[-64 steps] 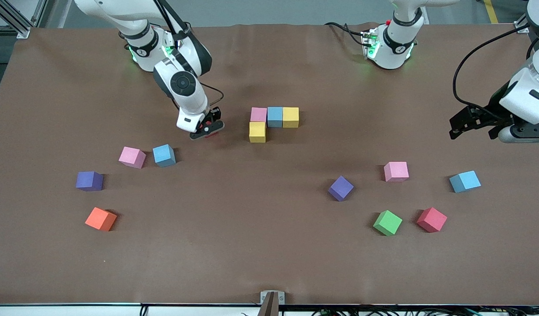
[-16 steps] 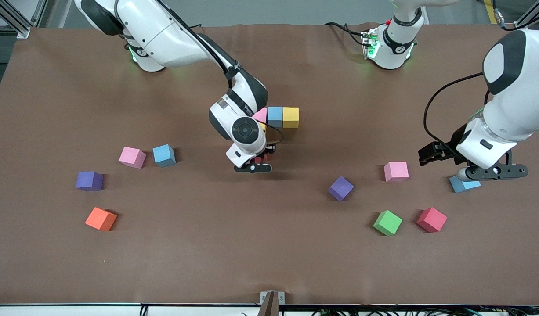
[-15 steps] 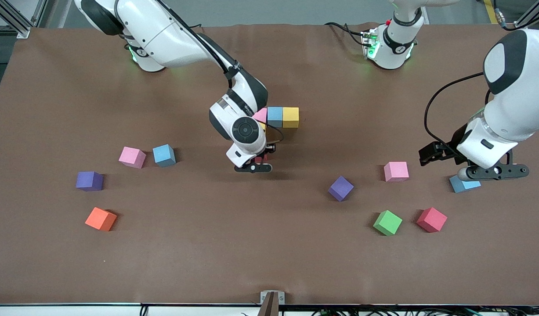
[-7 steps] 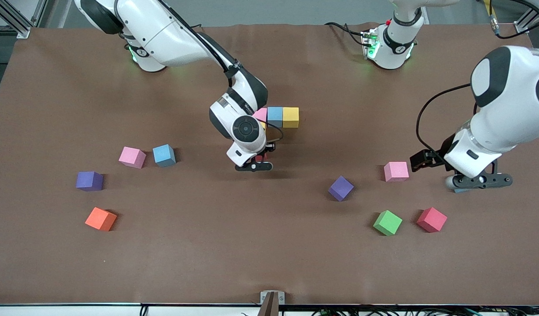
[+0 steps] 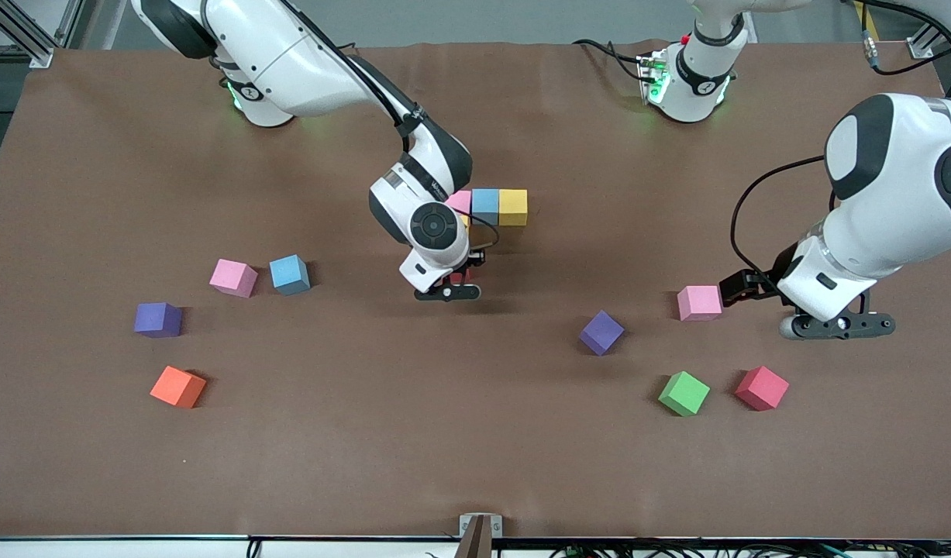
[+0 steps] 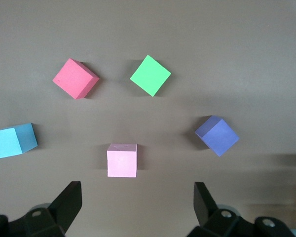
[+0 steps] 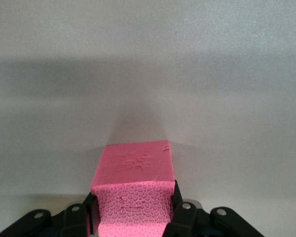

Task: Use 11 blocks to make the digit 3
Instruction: 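Lower the pink cube below yellow while the left gripper reaches the purple cube, then grasp the cyan cube with the right gripper while the left gripper grasps purple, then carry the purple cube beside pink with the left gripper while the right lifts cyan, then lower the cyan cube below pink with the right gripper while left holds purple, then grasp the green cube with the left gripper while the right gripper holds cyan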

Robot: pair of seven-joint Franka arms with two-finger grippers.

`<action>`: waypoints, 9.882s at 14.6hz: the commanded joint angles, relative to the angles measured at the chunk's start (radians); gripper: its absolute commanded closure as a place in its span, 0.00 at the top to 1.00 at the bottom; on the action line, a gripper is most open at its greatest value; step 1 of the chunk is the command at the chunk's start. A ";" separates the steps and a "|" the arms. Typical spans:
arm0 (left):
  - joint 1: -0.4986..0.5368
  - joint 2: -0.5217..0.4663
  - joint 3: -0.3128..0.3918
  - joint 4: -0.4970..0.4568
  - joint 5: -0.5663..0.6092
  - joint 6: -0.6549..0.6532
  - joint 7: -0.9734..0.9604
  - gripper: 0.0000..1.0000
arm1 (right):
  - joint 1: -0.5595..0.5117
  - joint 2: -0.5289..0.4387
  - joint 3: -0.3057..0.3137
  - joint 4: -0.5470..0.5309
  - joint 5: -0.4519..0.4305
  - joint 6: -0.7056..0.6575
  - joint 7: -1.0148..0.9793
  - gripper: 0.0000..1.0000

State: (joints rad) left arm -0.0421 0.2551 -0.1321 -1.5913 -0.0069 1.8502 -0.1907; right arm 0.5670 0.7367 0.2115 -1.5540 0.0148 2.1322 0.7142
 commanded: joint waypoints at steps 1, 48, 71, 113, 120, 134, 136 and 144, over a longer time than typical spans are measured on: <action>0.004 -0.013 -0.004 -0.001 -0.004 -0.029 0.014 1.00 | 0.011 -0.023 -0.011 -0.080 -0.006 0.015 -0.002 0.46; -0.237 0.428 -0.018 -0.035 -0.002 0.412 -1.046 0.19 | -0.392 -0.393 -0.170 -0.569 0.007 0.091 -0.972 1.00; -0.389 0.374 -0.208 -0.210 0.039 0.582 -2.136 0.23 | -0.388 -0.382 -0.170 -0.507 0.063 0.146 -0.827 0.44; -0.470 0.415 -0.199 -0.159 0.133 0.632 -2.287 0.30 | 0.073 0.078 -0.175 0.155 0.137 -0.006 -0.186 0.43; -0.472 0.412 -0.199 -0.157 0.137 0.627 -2.279 1.00 | 0.077 0.069 -0.175 0.124 0.140 -0.008 -0.179 0.46; -0.348 0.211 -0.202 -0.159 0.139 0.454 -2.056 1.00 | 0.085 0.061 -0.175 0.109 0.140 -0.031 -0.171 0.46; -0.291 0.202 -0.201 -0.150 0.137 0.452 -1.908 1.00 | 0.090 0.061 -0.176 0.109 0.140 -0.031 -0.170 0.46; -0.046 0.311 -0.192 -0.012 0.143 0.451 -1.345 1.00 | 0.096 0.061 -0.176 0.109 0.140 -0.031 -0.171 0.48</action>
State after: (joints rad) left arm -0.1144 0.5127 -0.3200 -1.6665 0.1142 2.3135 -1.6252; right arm 0.6517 0.8122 0.0353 -1.4061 0.1697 2.0978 0.5358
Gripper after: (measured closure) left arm 0.000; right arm 0.476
